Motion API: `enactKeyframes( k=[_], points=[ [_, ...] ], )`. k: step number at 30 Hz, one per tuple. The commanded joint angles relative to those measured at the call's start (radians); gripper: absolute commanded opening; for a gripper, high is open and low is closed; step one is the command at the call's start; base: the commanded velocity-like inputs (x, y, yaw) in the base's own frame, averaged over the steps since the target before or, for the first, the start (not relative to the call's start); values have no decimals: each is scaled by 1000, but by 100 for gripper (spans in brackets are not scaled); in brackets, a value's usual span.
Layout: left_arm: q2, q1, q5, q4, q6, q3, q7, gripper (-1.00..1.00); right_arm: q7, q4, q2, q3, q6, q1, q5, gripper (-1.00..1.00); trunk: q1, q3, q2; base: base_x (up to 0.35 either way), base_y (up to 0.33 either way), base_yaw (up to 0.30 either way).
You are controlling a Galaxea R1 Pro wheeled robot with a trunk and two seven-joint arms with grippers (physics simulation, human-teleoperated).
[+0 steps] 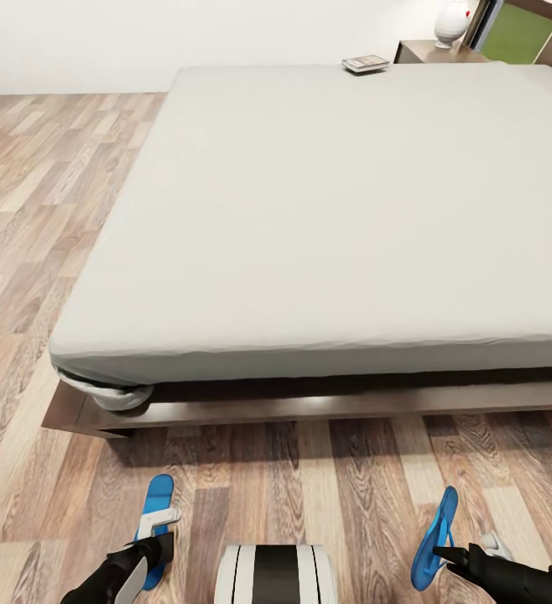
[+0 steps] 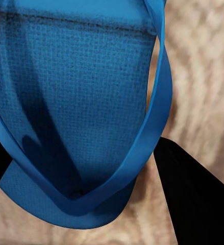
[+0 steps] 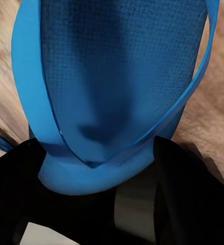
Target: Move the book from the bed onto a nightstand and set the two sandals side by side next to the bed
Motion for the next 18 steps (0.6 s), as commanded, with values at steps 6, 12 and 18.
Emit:
enactKeyframes(
  k=[6,12,18],
  points=[
    [0,0,8,-2,4,0,1,-100,6,0,1,-7,8,-1,7,-100,0,-1,0,0,0,0],
    [0,1,8,-2,-58,0,1,-100,6,0,0,-7,8,-1,7,-100,0,-1,0,0,0,0],
    [0,1,9,-2,-68,0,1,-100,6,0,0,-7,8,-1,7,-100,0,-1,0,0,0,0]
  ],
)
